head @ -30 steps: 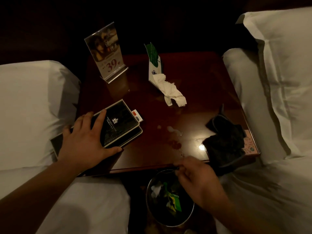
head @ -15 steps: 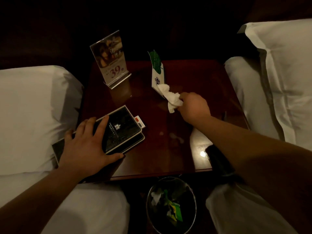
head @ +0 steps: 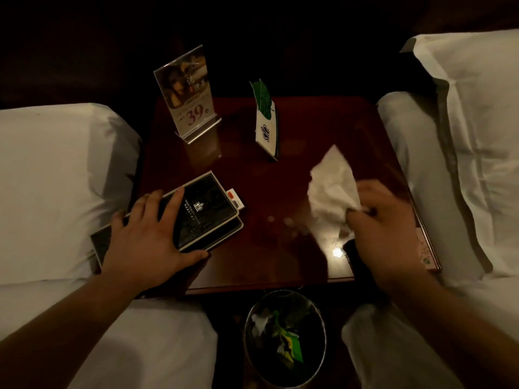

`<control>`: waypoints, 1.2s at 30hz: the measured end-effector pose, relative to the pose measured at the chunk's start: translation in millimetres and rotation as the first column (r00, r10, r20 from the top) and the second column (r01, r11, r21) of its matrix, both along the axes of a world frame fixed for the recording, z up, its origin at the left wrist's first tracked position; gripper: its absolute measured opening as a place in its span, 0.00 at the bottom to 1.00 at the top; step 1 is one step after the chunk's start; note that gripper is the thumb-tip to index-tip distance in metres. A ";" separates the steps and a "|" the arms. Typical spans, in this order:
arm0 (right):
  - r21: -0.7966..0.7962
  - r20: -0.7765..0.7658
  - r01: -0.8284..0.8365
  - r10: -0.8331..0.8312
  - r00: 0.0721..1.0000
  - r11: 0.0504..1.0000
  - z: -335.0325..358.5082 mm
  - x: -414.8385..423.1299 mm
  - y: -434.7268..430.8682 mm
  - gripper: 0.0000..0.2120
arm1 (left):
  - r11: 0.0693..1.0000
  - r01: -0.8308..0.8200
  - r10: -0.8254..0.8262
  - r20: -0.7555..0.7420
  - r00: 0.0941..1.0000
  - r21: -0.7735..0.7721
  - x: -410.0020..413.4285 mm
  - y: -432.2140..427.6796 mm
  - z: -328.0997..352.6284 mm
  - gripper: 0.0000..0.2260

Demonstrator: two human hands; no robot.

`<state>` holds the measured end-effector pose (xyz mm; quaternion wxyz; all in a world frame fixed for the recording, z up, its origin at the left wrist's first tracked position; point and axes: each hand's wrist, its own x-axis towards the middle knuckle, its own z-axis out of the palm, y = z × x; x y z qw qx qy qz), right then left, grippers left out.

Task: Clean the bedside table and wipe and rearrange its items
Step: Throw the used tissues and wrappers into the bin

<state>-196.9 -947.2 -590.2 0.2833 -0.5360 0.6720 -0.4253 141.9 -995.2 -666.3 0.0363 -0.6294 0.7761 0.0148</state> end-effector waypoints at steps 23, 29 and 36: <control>0.753 -0.108 -0.182 0.392 0.914 0.632 -196.3 52.9 145.2 0.18 | 0.999 0.015 -0.017 0.054 0.998 0.038 1.6 -3.7 2.0 0.55; 0.751 -0.112 -0.151 0.349 0.930 0.643 -189.3 43.4 144.8 0.19 | 0.953 -0.027 0.046 -0.058 0.997 0.301 15.8 -18.4 22.6 0.56; 0.772 -0.116 -0.120 0.324 0.939 0.624 -191.1 38.6 141.6 0.16 | 0.873 -0.034 0.171 -0.240 0.956 0.486 25.7 -38.6 42.7 0.62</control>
